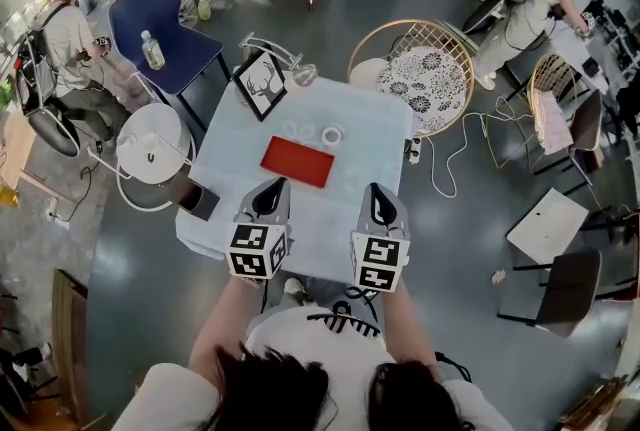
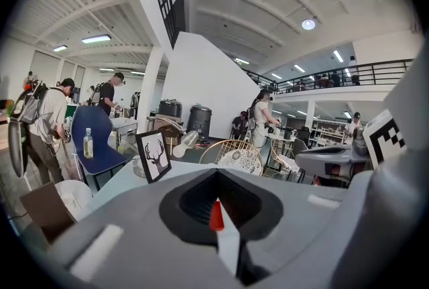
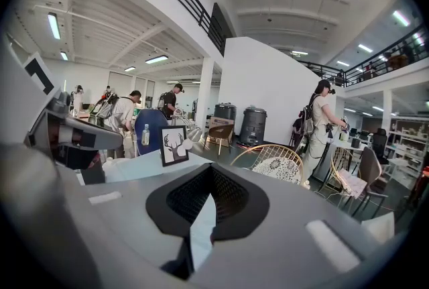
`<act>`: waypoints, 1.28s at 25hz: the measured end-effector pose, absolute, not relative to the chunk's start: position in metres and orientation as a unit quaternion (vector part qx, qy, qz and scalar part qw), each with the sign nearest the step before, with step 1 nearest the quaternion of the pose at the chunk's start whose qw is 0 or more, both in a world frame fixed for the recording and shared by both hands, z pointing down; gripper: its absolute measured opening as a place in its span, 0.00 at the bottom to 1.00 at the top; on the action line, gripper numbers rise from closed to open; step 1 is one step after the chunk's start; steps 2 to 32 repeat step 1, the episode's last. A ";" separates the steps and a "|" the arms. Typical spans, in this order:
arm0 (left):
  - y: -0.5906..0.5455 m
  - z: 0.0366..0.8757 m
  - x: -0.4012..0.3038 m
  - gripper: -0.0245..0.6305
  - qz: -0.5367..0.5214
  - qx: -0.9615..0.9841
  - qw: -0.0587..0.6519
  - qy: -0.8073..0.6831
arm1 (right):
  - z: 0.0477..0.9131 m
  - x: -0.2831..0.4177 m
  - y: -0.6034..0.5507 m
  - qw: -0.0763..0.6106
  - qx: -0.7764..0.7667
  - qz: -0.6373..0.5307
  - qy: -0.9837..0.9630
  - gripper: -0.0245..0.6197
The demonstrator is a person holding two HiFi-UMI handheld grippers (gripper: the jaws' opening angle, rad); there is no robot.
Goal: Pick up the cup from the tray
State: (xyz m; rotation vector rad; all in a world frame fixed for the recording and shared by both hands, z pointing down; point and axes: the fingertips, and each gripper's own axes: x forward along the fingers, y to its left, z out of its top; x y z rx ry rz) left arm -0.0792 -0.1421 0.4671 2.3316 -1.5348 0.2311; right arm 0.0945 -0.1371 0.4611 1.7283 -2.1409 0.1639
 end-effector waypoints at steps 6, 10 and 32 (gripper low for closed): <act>-0.141 0.467 -0.078 0.04 0.081 0.821 0.170 -0.539 | 0.461 0.094 -0.136 0.192 0.615 0.059 -0.763 0.07; -0.141 0.467 -0.078 0.04 0.081 0.821 0.170 -0.539 | 0.461 0.094 -0.136 0.192 0.615 0.059 -0.763 0.07; -0.141 0.467 -0.078 0.04 0.081 0.821 0.170 -0.539 | 0.461 0.094 -0.136 0.192 0.615 0.059 -0.763 0.07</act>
